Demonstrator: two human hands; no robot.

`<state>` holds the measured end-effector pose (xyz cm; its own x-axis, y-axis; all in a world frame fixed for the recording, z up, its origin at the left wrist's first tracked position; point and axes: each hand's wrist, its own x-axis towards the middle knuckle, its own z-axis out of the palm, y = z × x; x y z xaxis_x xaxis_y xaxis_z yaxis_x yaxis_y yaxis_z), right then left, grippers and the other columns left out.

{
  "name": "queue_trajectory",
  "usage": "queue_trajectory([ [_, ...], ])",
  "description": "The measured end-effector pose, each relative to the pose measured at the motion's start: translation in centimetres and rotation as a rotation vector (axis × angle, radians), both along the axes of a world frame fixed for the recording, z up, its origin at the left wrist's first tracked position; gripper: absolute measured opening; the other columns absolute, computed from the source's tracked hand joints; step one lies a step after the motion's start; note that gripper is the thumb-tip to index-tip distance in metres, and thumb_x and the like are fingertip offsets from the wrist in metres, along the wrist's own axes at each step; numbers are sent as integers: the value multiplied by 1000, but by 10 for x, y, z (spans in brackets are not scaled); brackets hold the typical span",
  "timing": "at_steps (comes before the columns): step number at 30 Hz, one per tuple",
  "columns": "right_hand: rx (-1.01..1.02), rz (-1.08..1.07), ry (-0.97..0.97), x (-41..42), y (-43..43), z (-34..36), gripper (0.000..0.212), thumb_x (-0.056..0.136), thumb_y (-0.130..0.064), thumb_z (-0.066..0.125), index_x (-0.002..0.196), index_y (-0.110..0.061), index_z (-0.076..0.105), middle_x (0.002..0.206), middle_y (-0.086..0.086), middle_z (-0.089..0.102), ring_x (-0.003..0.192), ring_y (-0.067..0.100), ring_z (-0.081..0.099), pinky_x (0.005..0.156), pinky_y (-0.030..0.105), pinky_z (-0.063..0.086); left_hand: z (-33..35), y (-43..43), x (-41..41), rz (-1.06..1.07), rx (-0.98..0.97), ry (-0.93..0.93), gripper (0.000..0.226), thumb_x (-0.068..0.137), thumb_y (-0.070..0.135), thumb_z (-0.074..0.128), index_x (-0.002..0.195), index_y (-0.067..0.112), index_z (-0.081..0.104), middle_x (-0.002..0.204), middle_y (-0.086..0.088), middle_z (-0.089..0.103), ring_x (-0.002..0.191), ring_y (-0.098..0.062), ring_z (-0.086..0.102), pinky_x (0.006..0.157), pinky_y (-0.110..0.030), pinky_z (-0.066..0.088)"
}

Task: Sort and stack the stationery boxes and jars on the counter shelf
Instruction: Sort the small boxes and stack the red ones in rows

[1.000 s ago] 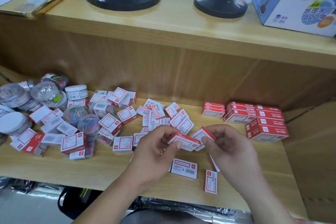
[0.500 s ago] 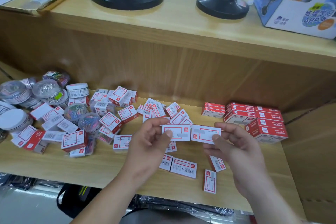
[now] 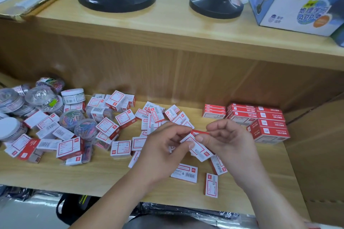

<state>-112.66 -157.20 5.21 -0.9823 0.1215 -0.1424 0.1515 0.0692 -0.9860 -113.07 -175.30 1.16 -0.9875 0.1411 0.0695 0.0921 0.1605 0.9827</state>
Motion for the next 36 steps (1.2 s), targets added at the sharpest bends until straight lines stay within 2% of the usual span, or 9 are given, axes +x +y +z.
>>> queue_trajectory([
  [3,-28,51,15,1,0,0,32,66,-13,85,96,-9,75,84,7,78,77,17,73,69,21,58,2,4,0,46,-31,55,30,86,13,81,107,32,72,100,14,69,92,-12,69,79,-22,56],
  [6,44,156,60,6,4,-4,43,75,-3,82,115,-17,74,99,3,76,90,17,70,81,24,57,-2,6,-4,75,-79,117,27,86,17,83,107,30,73,103,13,66,94,-15,68,79,-27,56],
  [9,125,201,109,3,9,-12,45,83,5,74,120,-20,72,106,4,71,98,17,68,85,28,55,-6,10,-11,60,-144,180,23,85,25,83,105,29,74,108,15,66,102,-15,66,80,-28,55],
  [15,353,276,174,-11,33,-11,66,83,11,71,132,-31,58,103,-12,73,103,9,68,87,15,49,-2,25,-30,-88,-267,120,39,85,31,83,120,37,67,104,22,69,102,3,61,85,-12,45],
  [18,438,158,235,-25,48,-22,60,78,10,76,122,-30,63,105,-16,72,101,6,68,87,15,49,-12,34,-57,-177,-482,304,31,86,39,79,115,33,72,96,18,67,97,-2,56,84,-18,43],
  [22,691,-138,239,-39,73,-63,37,69,-11,91,92,-30,68,93,-17,65,84,2,64,79,17,50,-36,53,-93,-173,-630,363,31,82,43,75,111,33,74,97,15,72,91,-8,56,80,-30,46],
  [26,668,-166,63,-45,89,-112,21,72,-34,85,87,-23,74,83,-7,72,78,17,70,77,43,58,-59,66,-108,-135,-756,445,32,80,46,74,109,34,73,101,15,74,92,-16,61,78,-37,48],
  [31,833,-156,113,-49,84,-118,11,77,-31,82,79,-22,76,72,-7,70,71,18,67,65,28,51,-63,62,-109,12,-849,521,37,76,60,72,99,31,69,91,14,68,94,-18,57,77,-39,42],
  [36,828,-161,78,-54,79,-115,31,78,-53,61,78,-23,68,68,-8,67,69,18,64,60,36,53,-66,53,-113,19,-981,580,44,83,68,58,88,28,75,80,8,62,90,-23,56,76,-40,45],
])
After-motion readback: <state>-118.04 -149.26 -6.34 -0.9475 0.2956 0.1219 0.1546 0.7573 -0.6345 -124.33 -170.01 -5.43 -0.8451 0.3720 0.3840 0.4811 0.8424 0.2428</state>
